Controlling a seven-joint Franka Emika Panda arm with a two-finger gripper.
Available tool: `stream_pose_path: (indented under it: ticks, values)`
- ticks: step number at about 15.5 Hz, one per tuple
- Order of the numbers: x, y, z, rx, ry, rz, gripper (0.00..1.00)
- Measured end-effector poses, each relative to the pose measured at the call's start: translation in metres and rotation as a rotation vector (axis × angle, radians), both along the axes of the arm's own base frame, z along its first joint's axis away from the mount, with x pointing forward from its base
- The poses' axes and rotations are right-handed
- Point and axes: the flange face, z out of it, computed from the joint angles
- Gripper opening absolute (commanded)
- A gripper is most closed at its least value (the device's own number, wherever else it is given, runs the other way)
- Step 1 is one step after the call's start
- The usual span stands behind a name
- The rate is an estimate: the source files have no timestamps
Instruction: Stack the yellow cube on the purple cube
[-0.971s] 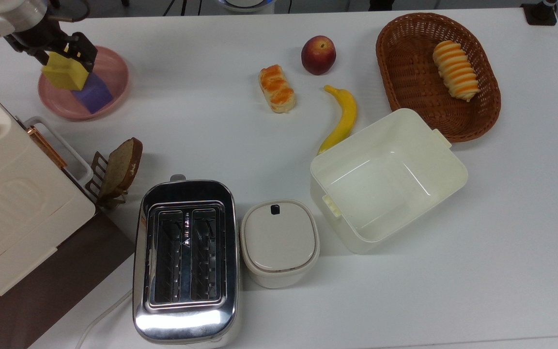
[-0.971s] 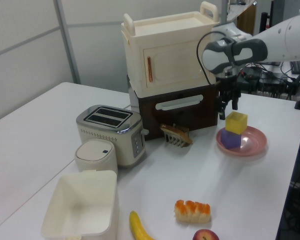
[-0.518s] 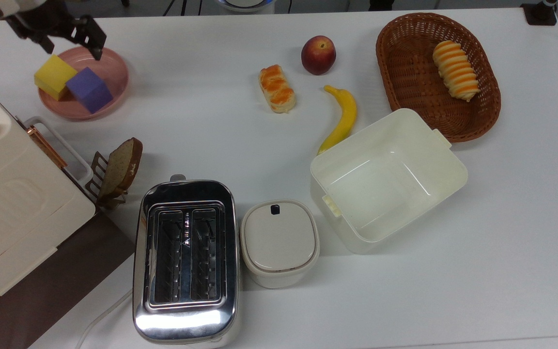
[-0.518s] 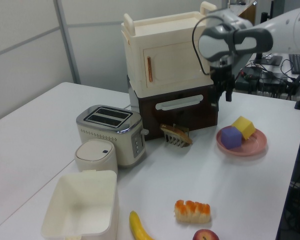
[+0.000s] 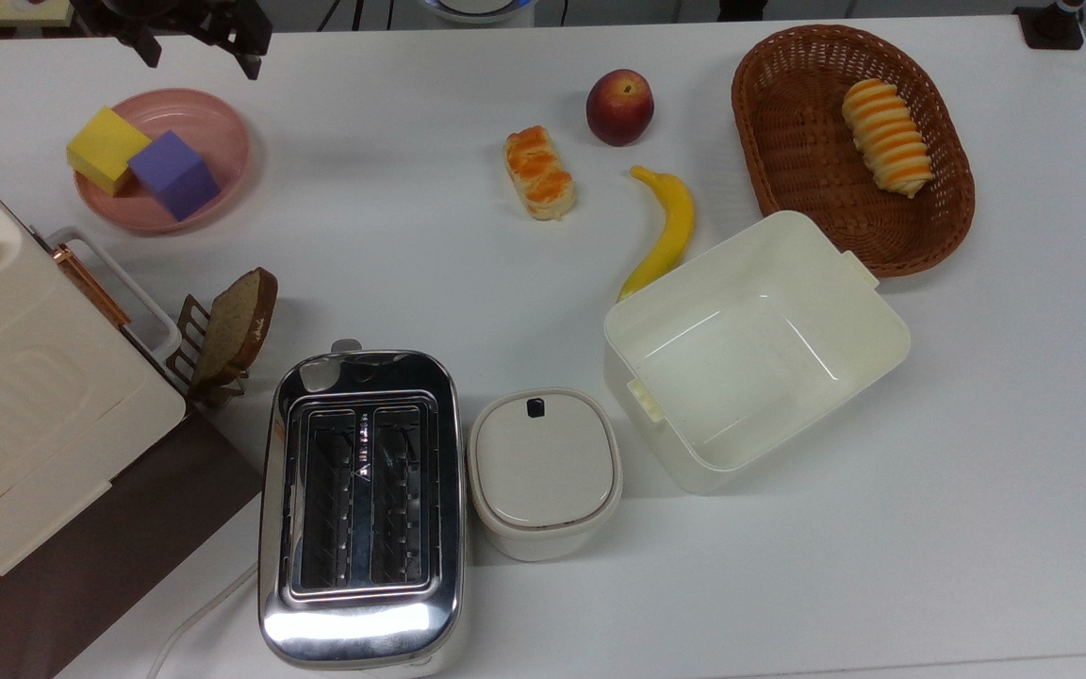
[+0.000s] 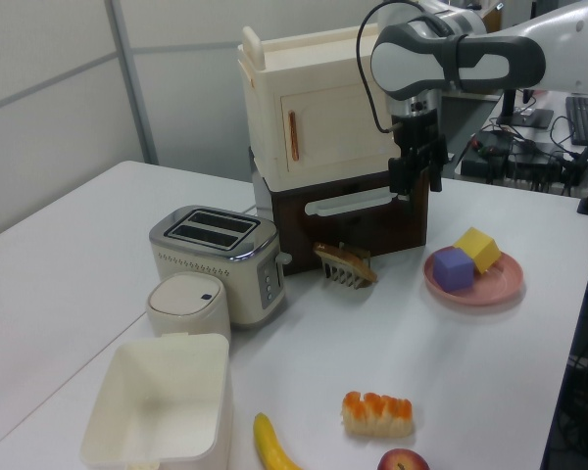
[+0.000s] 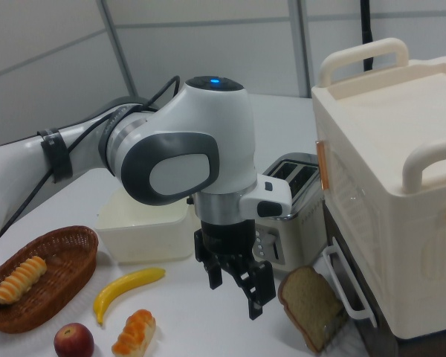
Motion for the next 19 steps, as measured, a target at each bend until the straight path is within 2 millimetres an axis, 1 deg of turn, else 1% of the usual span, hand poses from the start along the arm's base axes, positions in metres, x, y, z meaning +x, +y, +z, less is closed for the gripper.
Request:
stream_pose_path:
  ticks: [2, 3, 4, 6, 7, 9, 10, 11, 12, 17, 19]
  values:
    - [0.000, 0.001, 0.001, -0.004, 0.000, -0.010, 1.00]
    - [-0.001, -0.002, 0.001, -0.009, 0.001, -0.015, 1.00]
    - [-0.004, -0.010, 0.001, -0.021, 0.006, -0.026, 1.00]
    - [-0.017, -0.040, 0.001, -0.049, 0.018, -0.069, 1.00]
    - [-0.025, -0.058, -0.001, -0.059, 0.019, -0.100, 1.00]
    - [-0.042, -0.097, -0.012, -0.077, 0.004, -0.169, 1.00]
    - [-0.051, -0.115, -0.022, -0.087, -0.004, -0.202, 1.00]
    - [-0.058, -0.128, -0.035, -0.094, -0.010, -0.225, 1.00]
    - [-0.062, -0.136, -0.051, -0.102, -0.015, -0.245, 1.00]
    - [-0.068, -0.166, -0.134, -0.130, -0.084, -0.361, 1.00]
    - [-0.070, -0.175, -0.155, -0.139, -0.087, -0.382, 1.00]
